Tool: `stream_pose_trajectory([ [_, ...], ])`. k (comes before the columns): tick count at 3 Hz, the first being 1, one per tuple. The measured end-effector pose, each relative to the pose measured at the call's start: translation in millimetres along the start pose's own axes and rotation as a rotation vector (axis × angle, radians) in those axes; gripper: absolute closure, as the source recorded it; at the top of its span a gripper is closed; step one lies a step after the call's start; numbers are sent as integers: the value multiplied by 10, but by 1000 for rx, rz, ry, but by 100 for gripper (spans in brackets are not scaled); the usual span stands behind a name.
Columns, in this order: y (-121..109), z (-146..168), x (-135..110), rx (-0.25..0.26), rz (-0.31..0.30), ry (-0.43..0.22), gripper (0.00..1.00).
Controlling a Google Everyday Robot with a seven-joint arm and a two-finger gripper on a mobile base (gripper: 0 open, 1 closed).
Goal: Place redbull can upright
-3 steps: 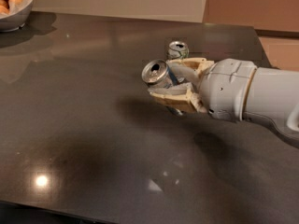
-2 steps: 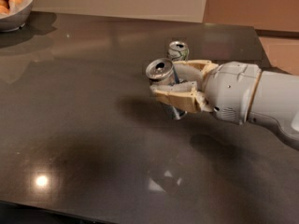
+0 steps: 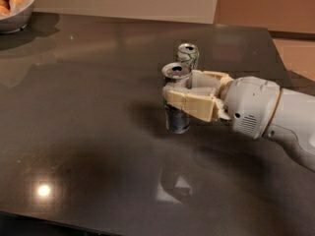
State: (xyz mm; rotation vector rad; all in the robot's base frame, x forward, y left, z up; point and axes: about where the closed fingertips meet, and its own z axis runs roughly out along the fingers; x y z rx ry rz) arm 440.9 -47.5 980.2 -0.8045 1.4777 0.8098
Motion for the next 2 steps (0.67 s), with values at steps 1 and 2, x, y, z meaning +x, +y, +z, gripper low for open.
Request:
stream_pose_trajectory([
  [1,102,86,86,-29,93,-37,100],
  [2,221,217,192,-58,152,-62,100],
])
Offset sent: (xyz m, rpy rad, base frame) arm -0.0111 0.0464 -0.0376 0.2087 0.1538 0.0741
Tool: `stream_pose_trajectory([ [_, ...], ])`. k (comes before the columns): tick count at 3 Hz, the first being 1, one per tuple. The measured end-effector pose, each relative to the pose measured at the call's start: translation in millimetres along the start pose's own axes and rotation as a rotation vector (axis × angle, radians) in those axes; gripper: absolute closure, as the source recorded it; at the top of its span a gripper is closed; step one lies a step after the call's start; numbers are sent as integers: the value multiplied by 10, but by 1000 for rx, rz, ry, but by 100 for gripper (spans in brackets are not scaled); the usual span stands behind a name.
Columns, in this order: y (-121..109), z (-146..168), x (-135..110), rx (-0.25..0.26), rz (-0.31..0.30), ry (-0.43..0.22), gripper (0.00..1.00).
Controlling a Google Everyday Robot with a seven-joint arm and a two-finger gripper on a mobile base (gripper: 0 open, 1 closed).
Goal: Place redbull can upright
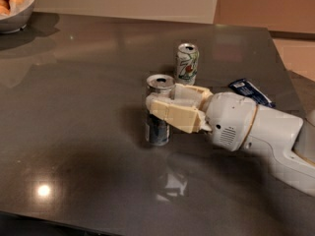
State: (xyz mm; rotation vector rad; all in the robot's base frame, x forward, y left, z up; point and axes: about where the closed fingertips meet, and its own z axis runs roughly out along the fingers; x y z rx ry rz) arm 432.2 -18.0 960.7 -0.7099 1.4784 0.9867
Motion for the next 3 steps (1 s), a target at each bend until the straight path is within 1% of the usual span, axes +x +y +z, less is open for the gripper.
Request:
stream_pose_trajectory([
  [1,101,112,116,-20,31,-14,100],
  [2,201,192,205,-26,15,-14,100],
  [3,267,248,280,-26,-23,0,100],
])
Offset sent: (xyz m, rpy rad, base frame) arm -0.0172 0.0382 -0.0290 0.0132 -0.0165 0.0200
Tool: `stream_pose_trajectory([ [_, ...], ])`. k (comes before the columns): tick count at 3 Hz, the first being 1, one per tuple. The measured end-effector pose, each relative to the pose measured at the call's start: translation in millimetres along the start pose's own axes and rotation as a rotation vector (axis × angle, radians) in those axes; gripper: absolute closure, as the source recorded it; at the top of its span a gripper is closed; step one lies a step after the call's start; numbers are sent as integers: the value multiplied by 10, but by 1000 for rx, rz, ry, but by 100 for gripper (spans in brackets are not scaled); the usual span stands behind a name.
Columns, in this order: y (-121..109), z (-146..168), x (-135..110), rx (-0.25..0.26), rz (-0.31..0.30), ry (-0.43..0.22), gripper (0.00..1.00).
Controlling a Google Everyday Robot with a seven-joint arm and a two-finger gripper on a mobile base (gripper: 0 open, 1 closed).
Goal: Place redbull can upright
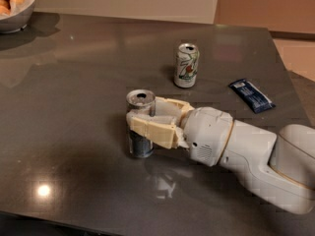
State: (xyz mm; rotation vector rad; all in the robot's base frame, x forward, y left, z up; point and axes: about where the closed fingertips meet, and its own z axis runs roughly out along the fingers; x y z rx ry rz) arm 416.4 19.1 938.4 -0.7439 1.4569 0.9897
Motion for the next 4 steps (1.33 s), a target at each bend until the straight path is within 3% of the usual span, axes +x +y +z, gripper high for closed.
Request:
stream_pose_trajectory([
  [3,127,208,139,26,-95,-18,100],
  [4,163,270,182,32,-123,-22,82],
])
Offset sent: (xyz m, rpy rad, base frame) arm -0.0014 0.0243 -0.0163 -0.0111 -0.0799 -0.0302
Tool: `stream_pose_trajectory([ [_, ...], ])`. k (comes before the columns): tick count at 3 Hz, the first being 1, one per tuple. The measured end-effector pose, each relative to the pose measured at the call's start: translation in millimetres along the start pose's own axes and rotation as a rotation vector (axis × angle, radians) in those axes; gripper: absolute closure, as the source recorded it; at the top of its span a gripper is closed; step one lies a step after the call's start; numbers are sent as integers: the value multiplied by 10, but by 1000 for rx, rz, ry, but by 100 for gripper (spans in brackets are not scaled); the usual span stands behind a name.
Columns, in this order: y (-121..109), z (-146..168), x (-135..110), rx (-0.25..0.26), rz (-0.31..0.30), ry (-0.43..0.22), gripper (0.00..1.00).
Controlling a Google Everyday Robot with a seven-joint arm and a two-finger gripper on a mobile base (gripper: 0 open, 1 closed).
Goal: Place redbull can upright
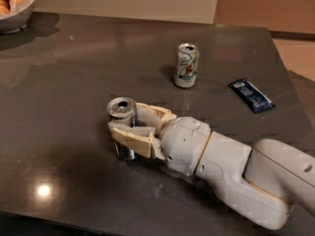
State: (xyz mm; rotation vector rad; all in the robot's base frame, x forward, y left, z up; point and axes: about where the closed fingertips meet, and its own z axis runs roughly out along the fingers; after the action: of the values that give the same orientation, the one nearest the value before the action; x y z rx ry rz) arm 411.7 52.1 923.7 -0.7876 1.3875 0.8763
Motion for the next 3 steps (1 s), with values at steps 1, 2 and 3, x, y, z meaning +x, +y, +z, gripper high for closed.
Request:
stream_pose_trajectory([
  [1,18,39,70,7,-15,9,59],
  [2,46,69,123,9,-19,9,36],
  [3,66,82,105,6,-25,10,12],
])
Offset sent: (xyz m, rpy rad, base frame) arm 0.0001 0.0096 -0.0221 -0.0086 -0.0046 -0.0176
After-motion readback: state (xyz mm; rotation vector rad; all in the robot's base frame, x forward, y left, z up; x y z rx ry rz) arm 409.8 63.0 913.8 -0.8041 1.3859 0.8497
